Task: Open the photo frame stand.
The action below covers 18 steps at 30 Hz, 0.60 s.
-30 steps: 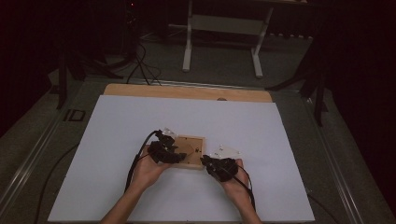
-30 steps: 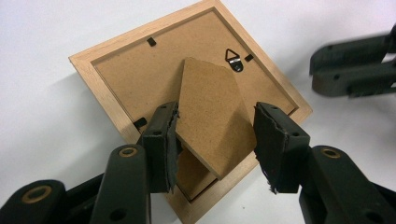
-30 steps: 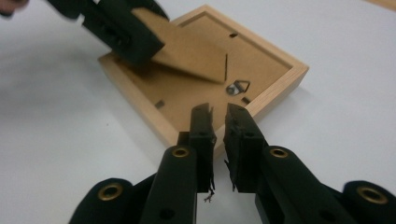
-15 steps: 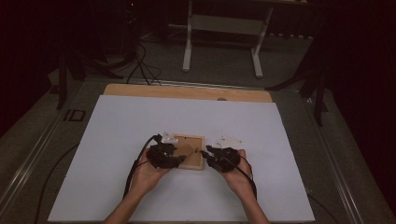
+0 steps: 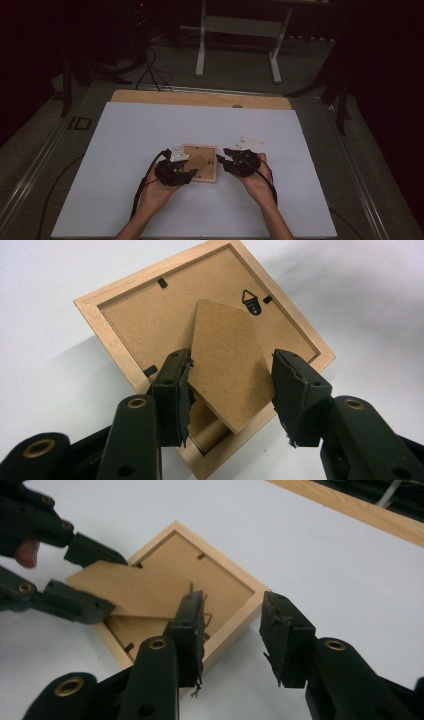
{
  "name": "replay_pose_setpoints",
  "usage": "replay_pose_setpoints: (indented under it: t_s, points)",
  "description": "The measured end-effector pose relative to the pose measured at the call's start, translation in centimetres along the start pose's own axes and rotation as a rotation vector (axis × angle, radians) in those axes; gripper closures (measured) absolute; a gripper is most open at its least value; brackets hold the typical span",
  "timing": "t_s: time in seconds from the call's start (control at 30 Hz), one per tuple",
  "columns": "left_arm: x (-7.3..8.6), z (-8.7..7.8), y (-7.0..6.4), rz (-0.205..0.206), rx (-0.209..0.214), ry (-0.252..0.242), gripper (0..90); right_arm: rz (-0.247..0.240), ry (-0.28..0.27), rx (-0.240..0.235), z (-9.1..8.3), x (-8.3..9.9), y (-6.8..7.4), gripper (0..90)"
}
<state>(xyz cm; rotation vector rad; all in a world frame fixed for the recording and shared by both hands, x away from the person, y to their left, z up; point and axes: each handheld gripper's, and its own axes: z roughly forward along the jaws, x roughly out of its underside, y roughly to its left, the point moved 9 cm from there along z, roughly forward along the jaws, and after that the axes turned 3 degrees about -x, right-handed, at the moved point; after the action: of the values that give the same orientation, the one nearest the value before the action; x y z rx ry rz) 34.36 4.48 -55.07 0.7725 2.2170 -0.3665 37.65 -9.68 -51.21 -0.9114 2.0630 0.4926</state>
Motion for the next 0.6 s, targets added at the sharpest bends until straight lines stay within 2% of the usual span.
replay_pose_setpoints:
  t_s: [0.27, 0.6]
  points:
    - [0.24, -0.2, -0.26, 0.021, -0.023, -0.028, 52.3, 0.014, 0.008, -0.015, 0.23, -0.56, -0.56, 60.2]
    - [0.65, -0.6, -0.4, 0.053, -0.041, -0.055, 52.2, 0.027, 0.024, -0.028, 0.86, -0.38, -0.83, 58.5]
